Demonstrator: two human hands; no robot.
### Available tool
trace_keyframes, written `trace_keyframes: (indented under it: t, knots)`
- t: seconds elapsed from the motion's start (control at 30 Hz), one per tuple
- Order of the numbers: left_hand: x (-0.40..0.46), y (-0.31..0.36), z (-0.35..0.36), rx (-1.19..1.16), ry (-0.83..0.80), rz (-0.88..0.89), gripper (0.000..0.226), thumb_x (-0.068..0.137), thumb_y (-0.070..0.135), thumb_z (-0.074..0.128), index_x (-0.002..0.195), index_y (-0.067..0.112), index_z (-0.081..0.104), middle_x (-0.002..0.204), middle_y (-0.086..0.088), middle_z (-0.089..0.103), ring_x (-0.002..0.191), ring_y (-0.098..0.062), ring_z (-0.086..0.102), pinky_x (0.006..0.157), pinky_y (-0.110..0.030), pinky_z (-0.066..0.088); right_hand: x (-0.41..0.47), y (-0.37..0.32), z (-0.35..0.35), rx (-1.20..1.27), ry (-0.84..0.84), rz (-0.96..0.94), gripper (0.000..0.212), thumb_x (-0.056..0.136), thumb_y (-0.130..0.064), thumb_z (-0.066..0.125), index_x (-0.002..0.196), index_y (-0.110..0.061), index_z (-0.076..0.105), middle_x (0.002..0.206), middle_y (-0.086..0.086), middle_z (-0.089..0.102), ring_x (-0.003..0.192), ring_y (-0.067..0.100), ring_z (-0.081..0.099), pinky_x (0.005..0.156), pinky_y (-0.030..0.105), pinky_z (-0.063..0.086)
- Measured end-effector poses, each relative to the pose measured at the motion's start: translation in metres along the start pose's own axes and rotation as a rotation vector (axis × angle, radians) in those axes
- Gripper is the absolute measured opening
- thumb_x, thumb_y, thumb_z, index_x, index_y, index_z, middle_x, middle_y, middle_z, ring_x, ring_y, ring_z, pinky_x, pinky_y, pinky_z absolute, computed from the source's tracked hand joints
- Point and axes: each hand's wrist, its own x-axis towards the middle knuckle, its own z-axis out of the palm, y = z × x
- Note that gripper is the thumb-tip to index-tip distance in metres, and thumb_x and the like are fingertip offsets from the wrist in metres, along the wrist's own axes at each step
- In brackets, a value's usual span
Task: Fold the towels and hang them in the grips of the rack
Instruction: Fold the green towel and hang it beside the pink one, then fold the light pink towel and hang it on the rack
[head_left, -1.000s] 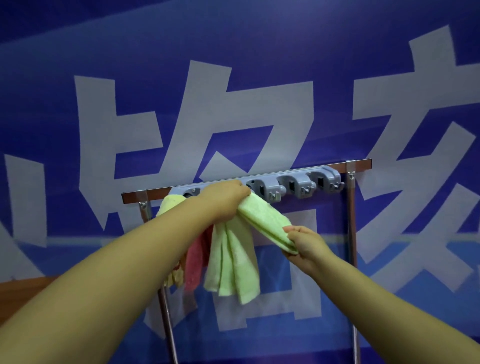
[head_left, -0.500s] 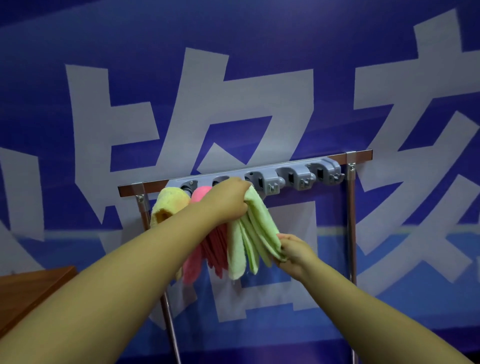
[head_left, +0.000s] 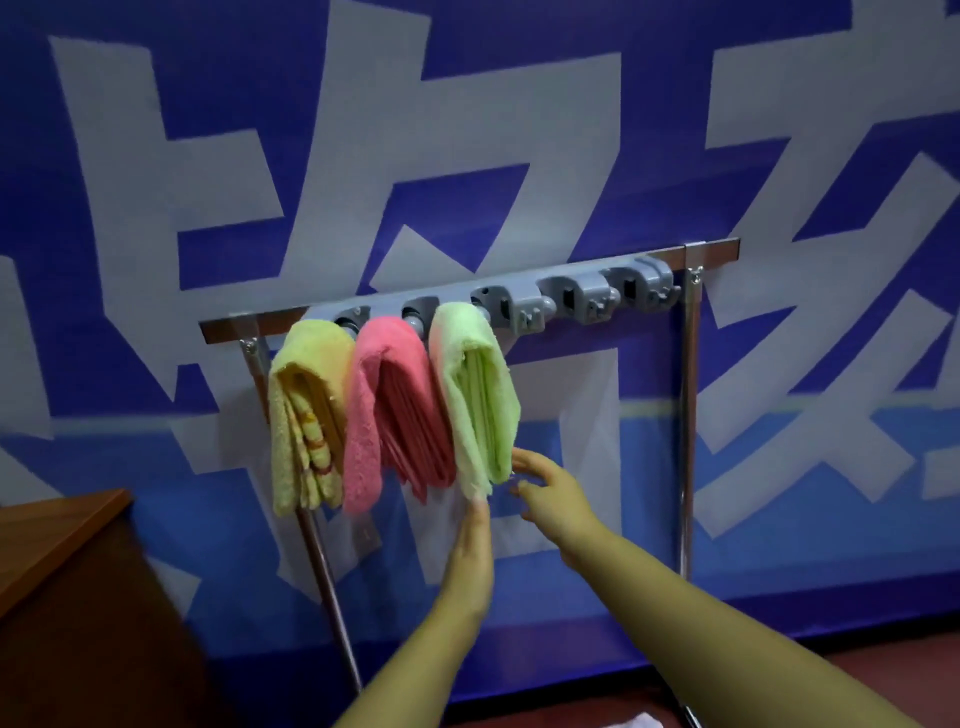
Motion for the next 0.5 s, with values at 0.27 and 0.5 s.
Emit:
trace_keyframes:
  t: [0.27,0.5]
  knots:
    - [-0.049,-0.168,-0.001,0.134,-0.076,-0.416,0.059,0.096,0.049,0.024,0.147,0.018,0.025,0.154,-0.002,0.027,0.140,-0.019,0.028,0.117,-0.045,0.019,-0.057,0.159,-0.024,-0.184,0.024,0.266,0.030,0.090,0.001,0.048,0.116,-0.008,0.060,0.080,0.004,0.059,0.068,0.021,0.056,0.050,0.014,0.041]
    - [-0.110,-0.302,-0.008,0.262,-0.170,-0.740,0.053,0.093,0.055,0.037,0.137,0.025,0.039,0.145,0.001,0.042,0.132,-0.018,0.040,0.114,-0.045,0.027,-0.126,0.321,-0.074,-0.437,-0.080,0.705,0.034,0.084,0.001,0.051,0.117,-0.007,0.059,0.086,0.012,0.061,0.073,0.022,0.056,0.056,0.018,0.038]
